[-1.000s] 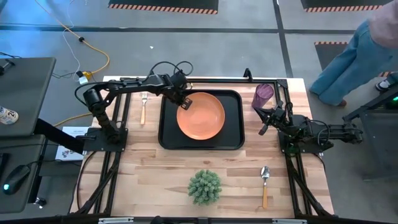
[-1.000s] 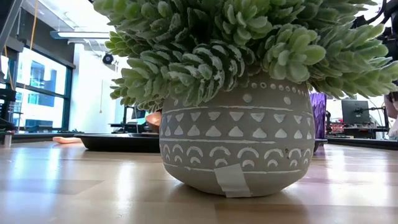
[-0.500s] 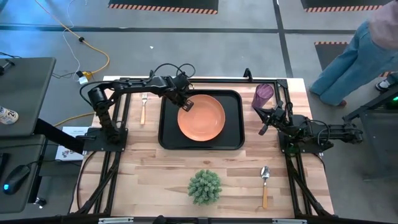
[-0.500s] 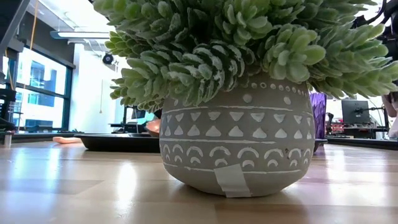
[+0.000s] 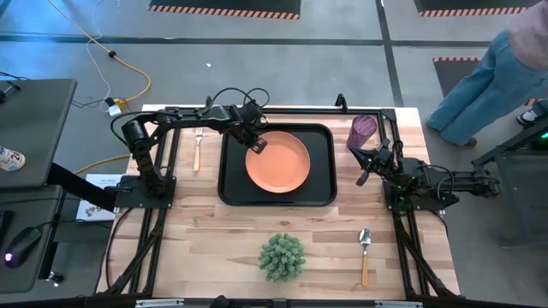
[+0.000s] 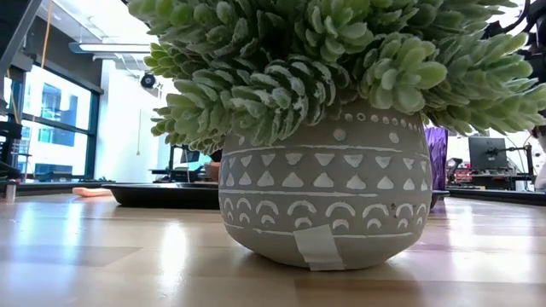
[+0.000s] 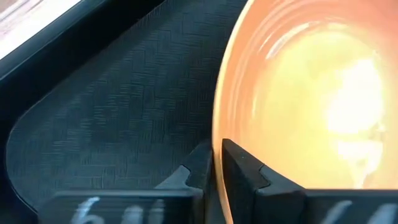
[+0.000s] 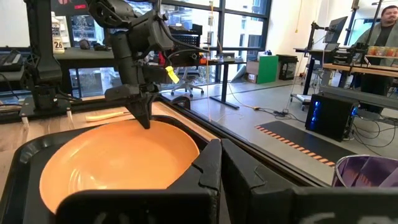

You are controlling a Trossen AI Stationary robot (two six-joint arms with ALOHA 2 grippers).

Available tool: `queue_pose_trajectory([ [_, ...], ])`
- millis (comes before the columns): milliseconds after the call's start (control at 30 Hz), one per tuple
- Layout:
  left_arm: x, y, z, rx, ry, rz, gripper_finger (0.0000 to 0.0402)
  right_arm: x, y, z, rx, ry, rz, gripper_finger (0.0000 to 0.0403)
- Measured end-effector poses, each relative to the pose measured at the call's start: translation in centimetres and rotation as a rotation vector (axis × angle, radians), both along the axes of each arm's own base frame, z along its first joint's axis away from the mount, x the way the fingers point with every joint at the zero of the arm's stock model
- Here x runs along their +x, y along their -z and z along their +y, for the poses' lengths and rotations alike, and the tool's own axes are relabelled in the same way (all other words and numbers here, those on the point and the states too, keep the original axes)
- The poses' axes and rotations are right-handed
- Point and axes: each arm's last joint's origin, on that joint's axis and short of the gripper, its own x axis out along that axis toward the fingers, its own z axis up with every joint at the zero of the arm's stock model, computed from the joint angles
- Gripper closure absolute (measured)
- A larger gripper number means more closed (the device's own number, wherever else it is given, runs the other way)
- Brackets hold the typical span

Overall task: Pick and place plate/cup/fork/spoon on tray
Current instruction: Put the orange plate on the black tray, then put the orange spoon on the black tray

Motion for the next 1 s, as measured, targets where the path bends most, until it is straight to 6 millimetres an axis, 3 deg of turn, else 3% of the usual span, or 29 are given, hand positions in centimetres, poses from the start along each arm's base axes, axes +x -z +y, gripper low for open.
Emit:
queue_pose_trajectory([
  [533,-0.2,-0.5,0.2,0.01,-0.005,-0.016,0.0358,0.0,0.0,0.0,0.0,0.0,0.0,0.0402],
  [733,-1.0,-3.6,-0.2,0.079,0.029,-0.089,0.0358,0.0,0.0,0.0,0.0,0.0,0.0,0.0402],
  [1000,-3.6,-9.9,-1.7,0.237,0.108,-0.239,0.0358,0.0,0.0,0.0,0.0,0.0,0.0,0.0402],
])
